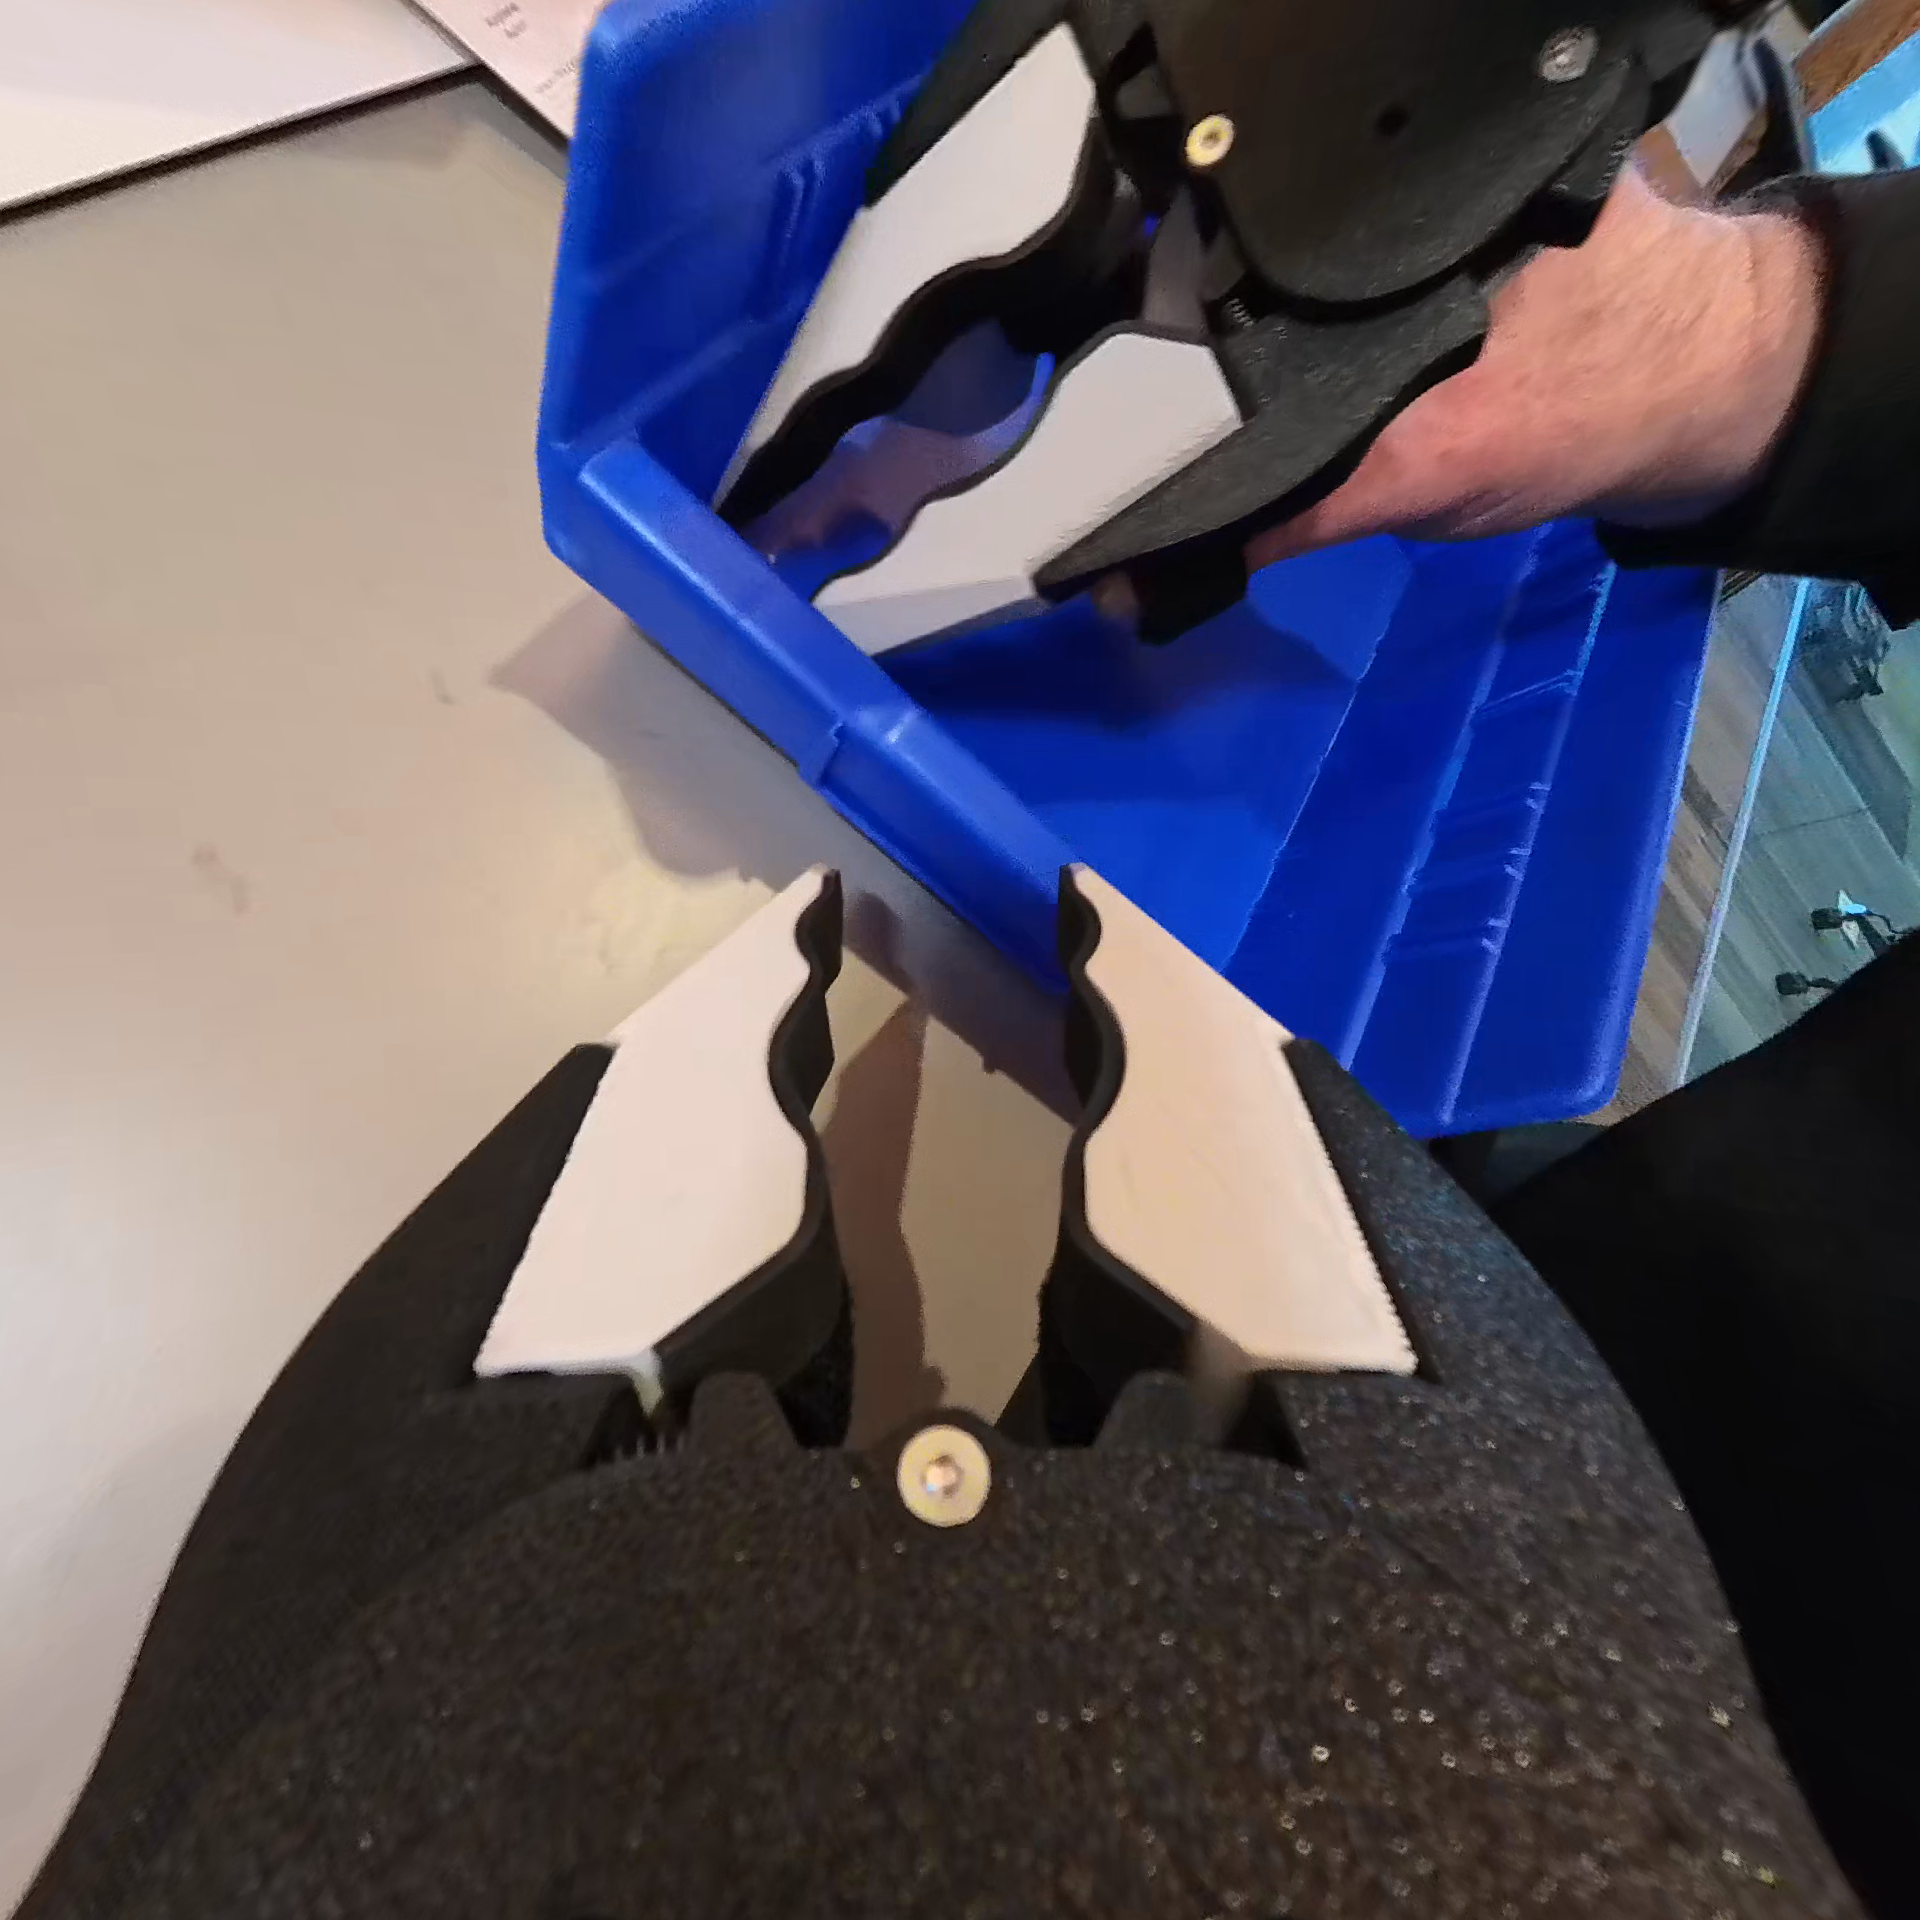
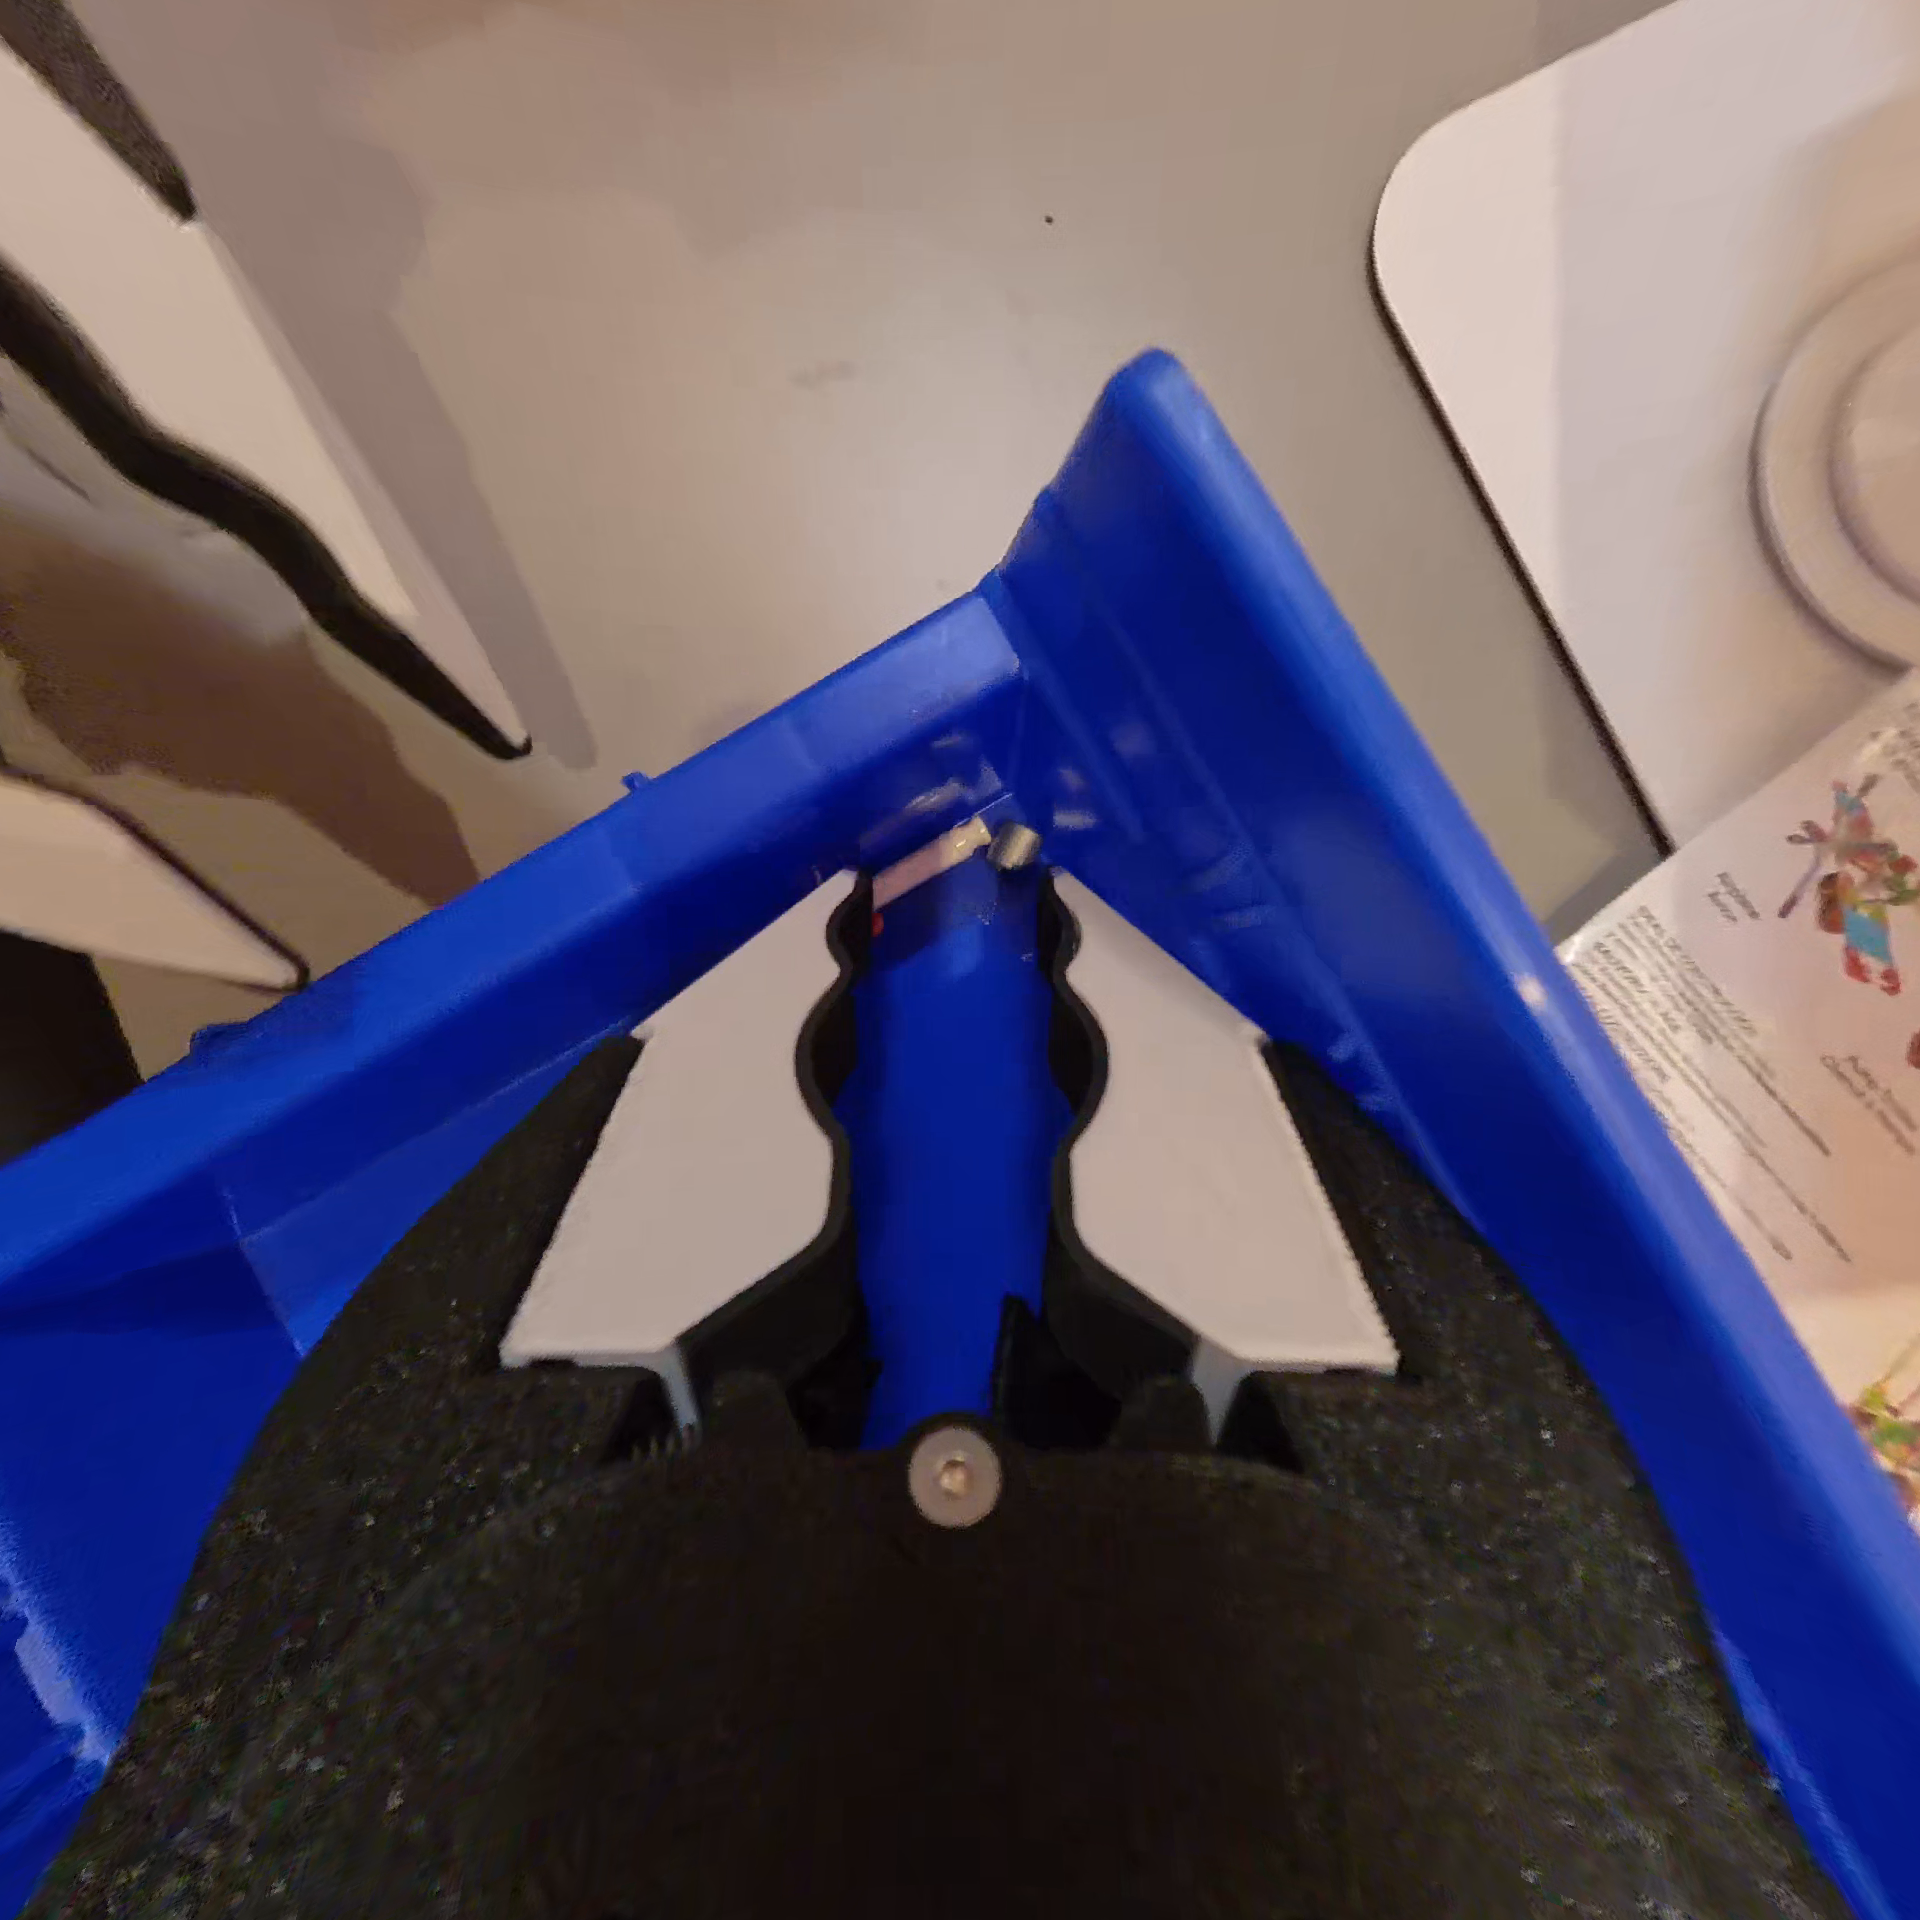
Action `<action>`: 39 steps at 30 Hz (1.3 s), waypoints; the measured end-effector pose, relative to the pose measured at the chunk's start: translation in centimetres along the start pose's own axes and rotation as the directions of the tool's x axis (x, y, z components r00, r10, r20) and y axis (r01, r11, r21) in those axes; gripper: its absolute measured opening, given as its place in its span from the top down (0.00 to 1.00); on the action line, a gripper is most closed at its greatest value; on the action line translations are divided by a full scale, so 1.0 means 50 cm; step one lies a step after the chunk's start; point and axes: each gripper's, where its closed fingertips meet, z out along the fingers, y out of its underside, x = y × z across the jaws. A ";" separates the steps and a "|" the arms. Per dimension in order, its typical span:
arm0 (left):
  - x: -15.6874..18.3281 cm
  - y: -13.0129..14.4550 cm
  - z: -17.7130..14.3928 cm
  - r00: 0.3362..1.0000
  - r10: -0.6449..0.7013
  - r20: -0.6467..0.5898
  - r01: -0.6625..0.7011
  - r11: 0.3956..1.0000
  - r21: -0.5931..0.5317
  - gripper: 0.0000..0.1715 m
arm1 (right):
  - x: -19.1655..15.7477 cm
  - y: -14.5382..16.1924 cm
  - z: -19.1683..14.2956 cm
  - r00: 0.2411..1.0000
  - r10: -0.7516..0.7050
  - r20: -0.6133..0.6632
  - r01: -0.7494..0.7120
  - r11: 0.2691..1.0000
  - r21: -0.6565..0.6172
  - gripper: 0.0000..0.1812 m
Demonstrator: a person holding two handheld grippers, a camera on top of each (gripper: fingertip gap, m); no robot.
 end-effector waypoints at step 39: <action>-0.008 0.007 0.011 0.999 -0.021 0.047 0.023 0.998 -0.054 0.74 | -0.032 0.010 -0.013 0.967 -0.065 0.246 0.052 0.997 0.059 0.99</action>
